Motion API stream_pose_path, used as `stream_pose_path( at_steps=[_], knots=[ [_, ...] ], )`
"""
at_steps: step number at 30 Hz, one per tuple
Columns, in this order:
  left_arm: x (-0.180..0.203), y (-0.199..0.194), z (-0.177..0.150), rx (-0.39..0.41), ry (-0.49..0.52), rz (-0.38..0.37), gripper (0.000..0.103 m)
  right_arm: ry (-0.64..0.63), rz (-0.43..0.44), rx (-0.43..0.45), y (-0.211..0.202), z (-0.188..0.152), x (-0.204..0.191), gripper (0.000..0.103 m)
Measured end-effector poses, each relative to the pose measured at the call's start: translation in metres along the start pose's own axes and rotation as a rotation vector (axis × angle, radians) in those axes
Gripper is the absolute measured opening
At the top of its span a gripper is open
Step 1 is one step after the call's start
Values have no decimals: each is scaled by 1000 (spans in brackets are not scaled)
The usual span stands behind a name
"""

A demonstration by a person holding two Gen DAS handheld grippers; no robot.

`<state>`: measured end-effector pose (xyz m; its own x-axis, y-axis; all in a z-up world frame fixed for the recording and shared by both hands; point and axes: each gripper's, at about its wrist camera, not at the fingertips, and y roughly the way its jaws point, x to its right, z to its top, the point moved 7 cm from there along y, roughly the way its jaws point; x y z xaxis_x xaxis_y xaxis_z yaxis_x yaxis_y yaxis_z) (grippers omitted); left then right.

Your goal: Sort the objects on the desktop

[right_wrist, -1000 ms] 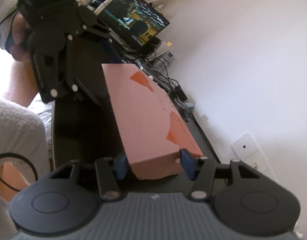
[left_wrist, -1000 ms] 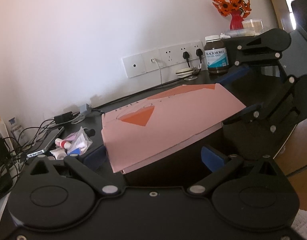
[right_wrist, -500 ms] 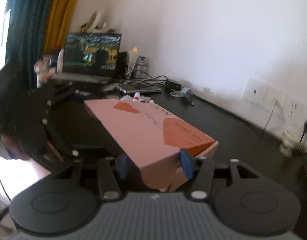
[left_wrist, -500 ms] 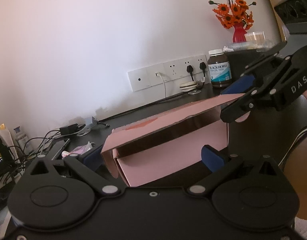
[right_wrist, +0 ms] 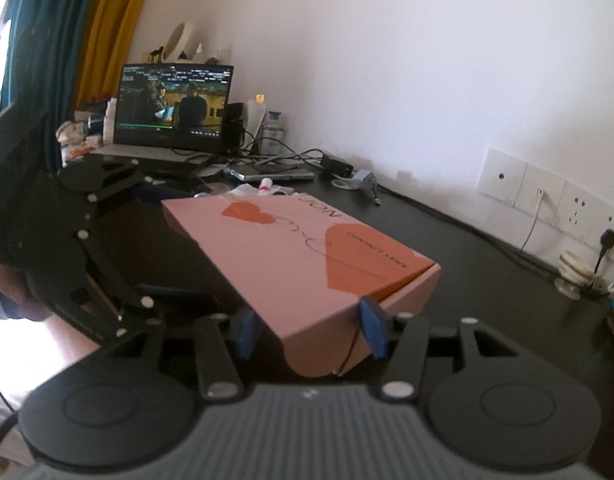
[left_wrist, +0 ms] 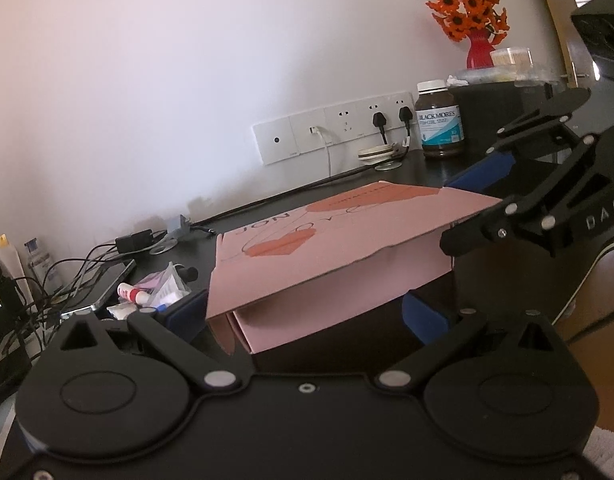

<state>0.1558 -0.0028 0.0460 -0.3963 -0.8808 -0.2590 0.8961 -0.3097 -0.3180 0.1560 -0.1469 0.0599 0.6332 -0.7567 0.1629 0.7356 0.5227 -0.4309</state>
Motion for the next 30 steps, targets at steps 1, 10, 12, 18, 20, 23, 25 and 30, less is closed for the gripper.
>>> stream_pose_path(
  at_steps=[1, 10, 12, 18, 20, 23, 25, 30],
  knots=[
    [0, 1, 0, -1, 0, 1, 103, -8, -7, 3, 0, 0, -1, 52],
    [-1, 4, -1, -7, -18, 9, 103, -95, -83, 40, 1, -7, -14, 53],
    [-3, 4, -1, -12, -27, 6, 103, -98, -103, 60, 0, -9, -17, 54],
    [-8, 4, 2, -21, -50, 24, 103, -71, -150, 88, -8, -22, -19, 55],
    [-10, 5, 1, -30, -63, 26, 103, -62, -162, 91, -10, -25, -16, 55],
    [-10, 10, -1, -50, -66, 29, 103, -87, -165, 109, -12, -26, -16, 55],
    [-9, 12, -3, -62, -61, 34, 103, -133, -164, 112, -10, -24, -20, 55],
    [-8, 14, -4, -64, -72, 28, 103, -279, -195, 110, -2, -21, -29, 56]
  ],
)
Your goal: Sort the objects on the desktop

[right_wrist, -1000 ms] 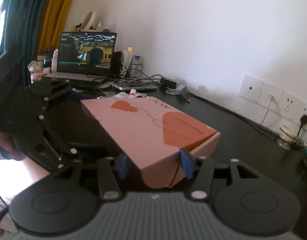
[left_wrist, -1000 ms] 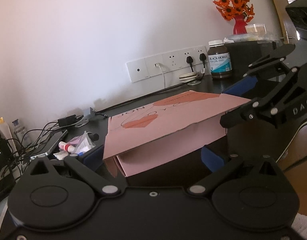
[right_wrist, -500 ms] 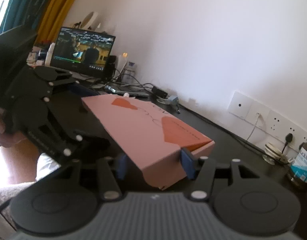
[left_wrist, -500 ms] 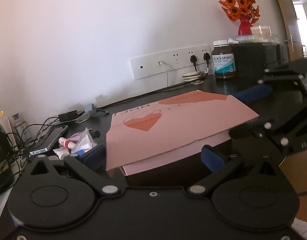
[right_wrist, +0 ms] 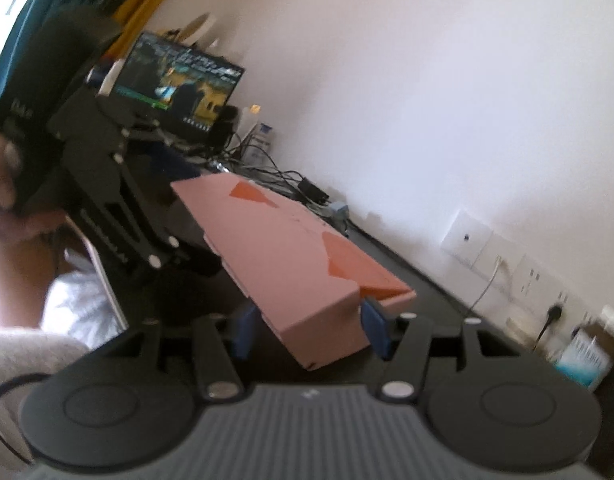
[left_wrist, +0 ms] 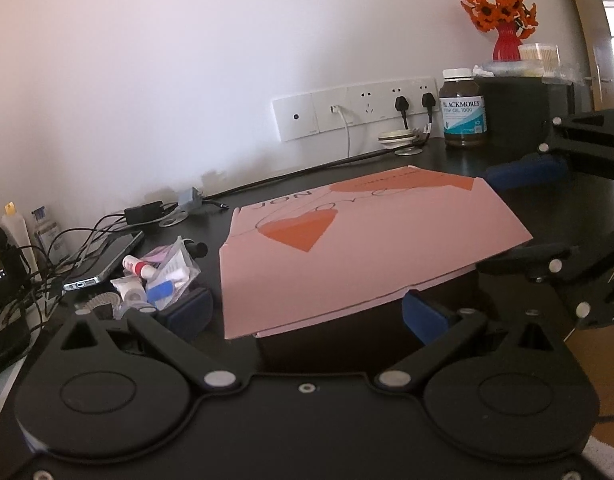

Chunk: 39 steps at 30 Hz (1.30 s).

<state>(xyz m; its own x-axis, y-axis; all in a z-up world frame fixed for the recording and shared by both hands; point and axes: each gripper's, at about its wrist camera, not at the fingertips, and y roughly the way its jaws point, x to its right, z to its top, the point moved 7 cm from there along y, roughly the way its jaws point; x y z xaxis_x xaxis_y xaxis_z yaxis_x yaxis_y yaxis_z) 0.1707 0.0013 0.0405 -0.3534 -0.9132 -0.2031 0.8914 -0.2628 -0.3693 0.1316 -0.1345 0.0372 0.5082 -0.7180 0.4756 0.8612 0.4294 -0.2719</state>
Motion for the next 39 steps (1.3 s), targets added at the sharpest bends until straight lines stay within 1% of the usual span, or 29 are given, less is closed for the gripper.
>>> stream_pose_path(
  at_steps=[2, 4, 6, 9, 15, 19, 23, 31, 36, 39],
  knots=[
    [2, -2, 2, 10, -6, -14, 103, -26, -7, 0, 1, 2, -3, 55],
    [4, -3, 3, 15, -6, -11, 103, -27, -10, -5, 1, 4, -4, 56],
    [4, -3, 4, 19, -7, -6, 103, 35, -9, -15, 2, 5, -1, 55],
    [5, -7, 6, 33, -1, -7, 103, 159, 13, 4, -3, 7, 7, 53],
    [6, -14, 12, 60, -4, -7, 103, 384, 52, 27, -8, 11, 24, 53],
    [9, -17, 16, 74, 7, 1, 103, 502, 75, 29, -12, 13, 36, 53],
    [9, -18, 19, 75, -5, -3, 103, 601, 98, 38, -12, 11, 45, 53],
    [11, -18, 16, 62, 11, 7, 103, 688, 98, 55, -12, 3, 45, 53],
    [12, -11, 11, 31, 10, 7, 103, 674, 67, 56, -8, -2, 37, 53],
    [12, -9, 9, 22, 8, 3, 103, 672, 73, 46, -5, -6, 34, 53]
  ],
)
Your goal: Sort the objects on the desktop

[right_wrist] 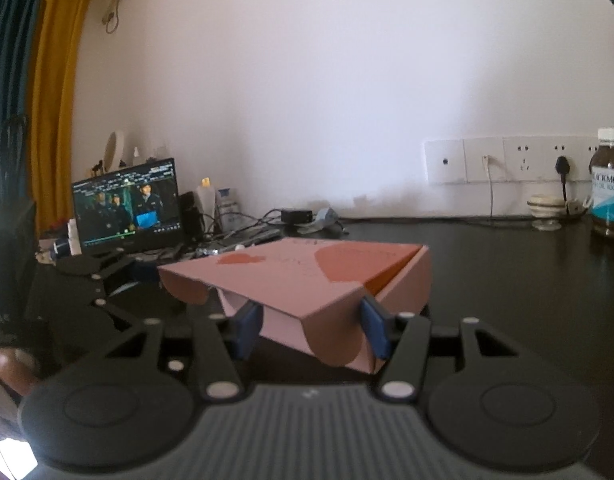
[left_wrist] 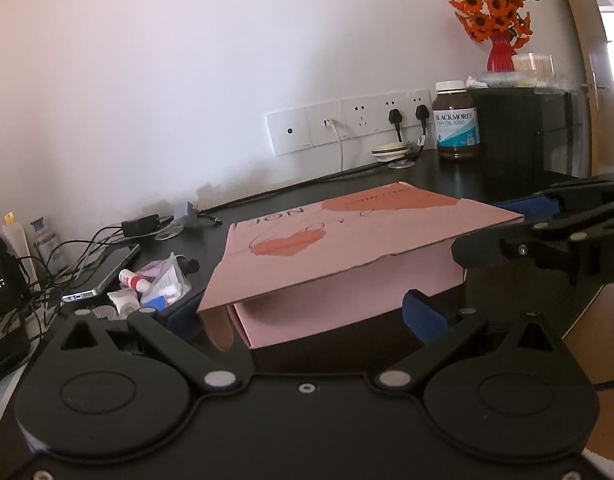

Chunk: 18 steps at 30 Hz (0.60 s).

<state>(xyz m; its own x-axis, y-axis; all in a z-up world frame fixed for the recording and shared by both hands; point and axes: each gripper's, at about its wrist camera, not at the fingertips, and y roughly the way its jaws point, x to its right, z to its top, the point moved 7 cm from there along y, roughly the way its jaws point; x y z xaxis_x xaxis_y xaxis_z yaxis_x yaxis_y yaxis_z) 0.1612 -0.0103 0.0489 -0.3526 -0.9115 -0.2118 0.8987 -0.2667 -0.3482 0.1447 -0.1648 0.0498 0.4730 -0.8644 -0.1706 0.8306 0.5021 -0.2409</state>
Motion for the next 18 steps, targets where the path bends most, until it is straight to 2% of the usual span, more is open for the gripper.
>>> stream_pose_path(
  at_steps=[12, 18],
  knots=[
    [2, 5, -4, -23, -16, 0, 103, 27, -3, -27, 6, -13, 8, 53],
    [1, 6, -3, -23, -21, -1, 103, 64, -2, -9, 5, -15, 9, 53]
  ],
)
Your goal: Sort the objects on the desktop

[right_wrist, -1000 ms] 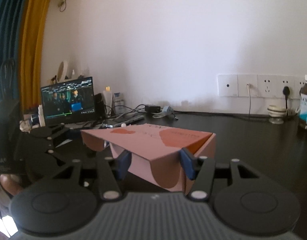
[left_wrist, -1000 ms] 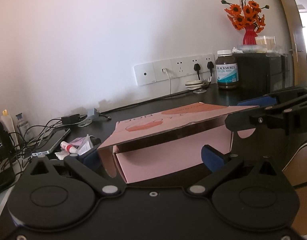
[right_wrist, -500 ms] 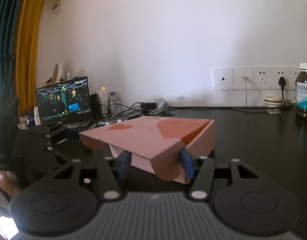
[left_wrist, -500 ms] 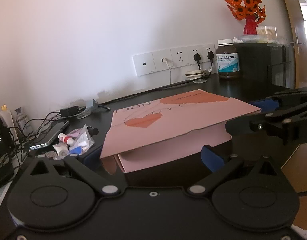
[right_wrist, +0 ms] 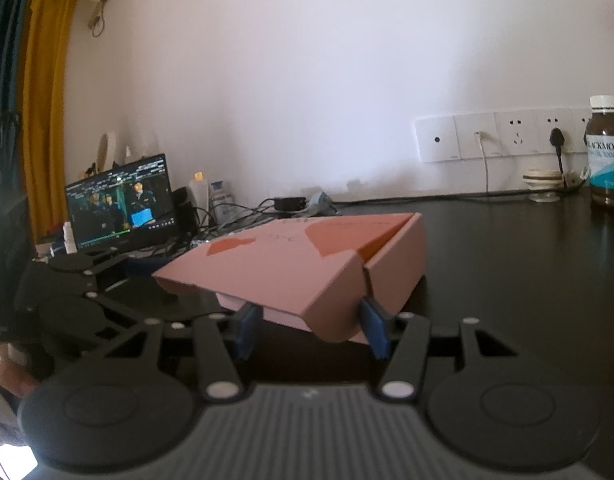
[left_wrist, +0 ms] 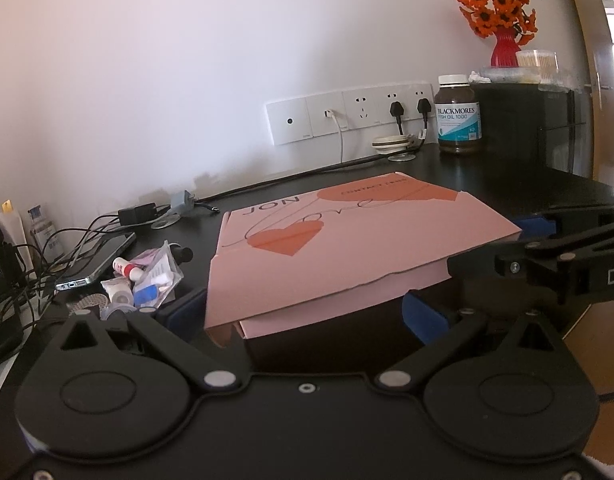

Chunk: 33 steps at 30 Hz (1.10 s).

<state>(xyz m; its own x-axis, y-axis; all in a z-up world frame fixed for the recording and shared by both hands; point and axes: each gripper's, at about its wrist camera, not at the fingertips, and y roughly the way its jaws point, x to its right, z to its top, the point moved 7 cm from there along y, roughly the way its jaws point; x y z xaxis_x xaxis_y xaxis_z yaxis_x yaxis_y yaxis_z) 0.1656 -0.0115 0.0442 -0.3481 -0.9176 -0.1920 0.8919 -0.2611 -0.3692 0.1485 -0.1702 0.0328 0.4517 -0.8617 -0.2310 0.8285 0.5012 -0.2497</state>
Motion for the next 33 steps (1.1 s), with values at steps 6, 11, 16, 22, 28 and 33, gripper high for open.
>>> stream_pose_path(
  at_steps=[6, 11, 16, 22, 28, 33],
  knots=[
    [2, 4, -4, -18, 14, 2, 103, 6, -4, -1, 1, -2, 1, 53],
    [0, 5, -12, -50, -12, -42, 103, 1, -18, -46, 2, -4, 4, 62],
    [-1, 5, -15, -44, -44, -58, 103, -10, -26, -42, -10, 3, 15, 68],
    [-8, -1, -14, -5, -71, -71, 103, -14, 6, -48, -16, 16, 19, 68],
    [-18, -11, -4, 45, -45, -74, 103, -152, -19, -31, -24, 27, 4, 70],
    [-14, -10, -2, 57, 11, -90, 103, -521, -96, -60, -22, 22, -30, 70]
  ],
)
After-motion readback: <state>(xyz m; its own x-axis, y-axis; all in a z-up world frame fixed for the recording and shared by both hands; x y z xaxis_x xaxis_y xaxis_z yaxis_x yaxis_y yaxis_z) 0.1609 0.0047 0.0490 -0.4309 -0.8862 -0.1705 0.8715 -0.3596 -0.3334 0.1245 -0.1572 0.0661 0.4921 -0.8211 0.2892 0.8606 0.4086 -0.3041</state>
